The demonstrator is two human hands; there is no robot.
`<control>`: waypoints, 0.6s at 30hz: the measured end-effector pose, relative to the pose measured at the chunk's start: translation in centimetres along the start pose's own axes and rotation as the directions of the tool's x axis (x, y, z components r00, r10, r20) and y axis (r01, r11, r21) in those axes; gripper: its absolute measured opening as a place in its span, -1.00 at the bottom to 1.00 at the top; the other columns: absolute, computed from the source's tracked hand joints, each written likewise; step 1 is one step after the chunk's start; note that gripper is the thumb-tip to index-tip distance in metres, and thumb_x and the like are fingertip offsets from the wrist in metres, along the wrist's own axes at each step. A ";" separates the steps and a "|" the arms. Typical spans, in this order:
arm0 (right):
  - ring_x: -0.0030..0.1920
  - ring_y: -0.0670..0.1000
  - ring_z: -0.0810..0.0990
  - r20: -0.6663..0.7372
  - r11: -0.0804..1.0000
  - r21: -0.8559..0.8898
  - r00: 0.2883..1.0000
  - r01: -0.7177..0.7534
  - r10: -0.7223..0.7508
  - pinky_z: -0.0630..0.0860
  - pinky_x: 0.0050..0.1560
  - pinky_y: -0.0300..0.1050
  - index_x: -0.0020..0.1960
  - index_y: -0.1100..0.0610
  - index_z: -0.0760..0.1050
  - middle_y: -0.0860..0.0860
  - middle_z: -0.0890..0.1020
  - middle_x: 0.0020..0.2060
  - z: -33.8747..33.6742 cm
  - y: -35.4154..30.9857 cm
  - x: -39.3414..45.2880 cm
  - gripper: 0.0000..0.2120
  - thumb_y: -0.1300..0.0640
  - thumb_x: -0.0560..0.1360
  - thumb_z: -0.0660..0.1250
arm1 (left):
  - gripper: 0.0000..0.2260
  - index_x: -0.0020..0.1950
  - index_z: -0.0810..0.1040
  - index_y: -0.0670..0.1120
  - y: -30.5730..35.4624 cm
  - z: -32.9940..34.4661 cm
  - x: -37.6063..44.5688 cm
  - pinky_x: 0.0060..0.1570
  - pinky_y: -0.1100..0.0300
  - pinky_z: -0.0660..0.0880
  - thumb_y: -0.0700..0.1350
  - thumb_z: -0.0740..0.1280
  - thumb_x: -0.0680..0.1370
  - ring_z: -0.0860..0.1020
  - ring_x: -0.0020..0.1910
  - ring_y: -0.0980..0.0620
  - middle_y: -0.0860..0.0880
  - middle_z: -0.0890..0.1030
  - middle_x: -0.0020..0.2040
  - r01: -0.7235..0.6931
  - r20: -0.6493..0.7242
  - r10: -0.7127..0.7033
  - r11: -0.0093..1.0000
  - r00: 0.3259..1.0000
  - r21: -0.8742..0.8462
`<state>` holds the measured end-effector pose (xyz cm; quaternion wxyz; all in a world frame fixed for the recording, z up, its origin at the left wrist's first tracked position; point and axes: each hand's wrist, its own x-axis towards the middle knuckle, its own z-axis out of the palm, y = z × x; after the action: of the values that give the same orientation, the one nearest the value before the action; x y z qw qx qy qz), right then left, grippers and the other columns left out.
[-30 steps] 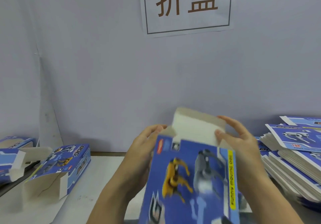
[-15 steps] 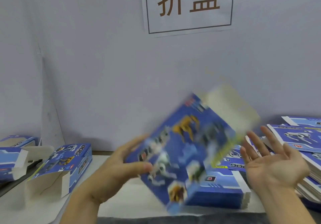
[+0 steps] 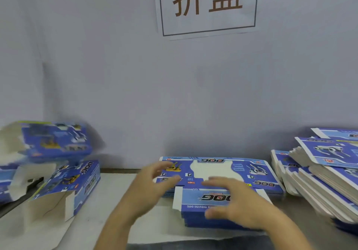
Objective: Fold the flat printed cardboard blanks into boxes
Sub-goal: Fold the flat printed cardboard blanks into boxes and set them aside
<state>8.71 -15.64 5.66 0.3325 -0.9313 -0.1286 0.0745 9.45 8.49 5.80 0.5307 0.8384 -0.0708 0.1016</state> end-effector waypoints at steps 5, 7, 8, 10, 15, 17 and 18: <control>0.42 -0.01 0.33 -0.025 0.971 -0.237 0.999 -0.032 0.027 0.33 0.43 0.05 0.38 -0.24 0.46 -0.20 0.39 0.45 0.5 -1.1 0.5 -0.50 -0.05 0.48 0.48 | -0.46 0.43 0.39 0.18 -1.3 2.3 -0.2 0.06 0.44 0.46 0.18 0.46 0.49 0.43 0.27 0.24 0.24 0.38 0.35 0.020 0.294 -0.130 0.937 0.947 0.350; 0.39 -0.02 0.37 -0.033 0.974 -0.223 0.999 -0.025 0.018 0.39 0.38 -0.01 0.36 -0.23 0.49 -0.18 0.43 0.43 0.4 -1.0 0.5 -0.53 -0.04 0.49 0.48 | -0.44 0.44 0.39 0.18 -1.3 2.3 -0.2 -0.01 0.43 0.49 0.18 0.47 0.48 0.44 0.28 0.17 0.21 0.38 0.35 0.036 0.295 -0.142 0.940 0.945 0.340; 0.37 -0.03 0.38 -0.039 0.979 -0.205 0.999 -0.019 0.011 0.42 0.34 -0.05 0.35 -0.23 0.51 -0.18 0.45 0.42 0.3 -0.9 0.5 -0.55 -0.04 0.49 0.48 | -0.46 0.43 0.40 0.19 -1.3 2.3 -0.1 -0.06 0.44 0.49 0.19 0.46 0.49 0.46 0.25 0.17 0.23 0.39 0.32 0.034 0.280 -0.131 0.945 0.951 0.324; 0.36 -0.04 0.41 -0.054 0.983 -0.185 0.999 -0.005 -0.005 0.45 0.28 -0.10 0.35 -0.23 0.51 -0.16 0.46 0.41 0.3 -0.6 0.5 -0.56 -0.04 0.49 0.47 | -0.54 0.38 0.45 0.19 -1.2 2.1 -0.1 -0.10 0.44 0.51 0.19 0.44 0.51 0.49 0.20 0.20 0.23 0.44 0.27 0.029 0.235 -0.098 0.959 0.967 0.281; 0.29 -0.03 0.46 -0.109 0.978 -0.200 0.991 0.057 -0.080 0.48 0.21 -0.14 0.32 -0.22 0.54 -0.11 0.51 0.34 -0.1 -0.5 0.5 -0.70 -0.05 0.59 0.35 | -0.84 0.11 0.55 0.20 -0.6 1.7 0.3 -0.14 0.47 0.47 0.17 0.35 0.56 0.56 0.10 0.26 0.27 0.58 0.09 -0.041 -0.051 0.047 0.992 0.998 0.116; 0.18 -0.08 0.54 -0.236 0.980 -0.163 0.960 0.113 -0.150 0.51 0.18 -0.13 0.25 -0.19 0.60 -0.15 0.60 0.21 -0.3 -0.5 0.4 -0.76 -0.01 0.62 0.30 | -0.82 0.11 0.54 0.18 -0.1 1.4 0.5 -0.17 0.50 0.46 0.17 0.30 0.56 0.57 0.12 0.20 0.23 0.59 0.09 -0.112 -0.241 0.104 0.994 0.965 -0.017; 0.06 -0.16 0.58 -0.327 0.975 -0.156 0.923 0.160 -0.204 0.54 0.10 -0.18 0.21 -0.15 0.63 -0.19 0.65 0.09 -0.5 -0.5 0.5 -0.77 0.02 0.63 0.28 | -0.76 0.17 0.52 0.15 0.1 1.2 0.6 -0.21 0.50 0.49 0.17 0.28 0.55 0.57 0.13 0.17 0.21 0.58 0.12 -0.141 -0.323 0.104 0.986 0.941 -0.093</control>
<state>9.17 -15.44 6.28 0.2957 -0.9332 -0.1597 -0.1272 10.10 7.33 5.49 0.5752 0.7732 -0.0425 0.2637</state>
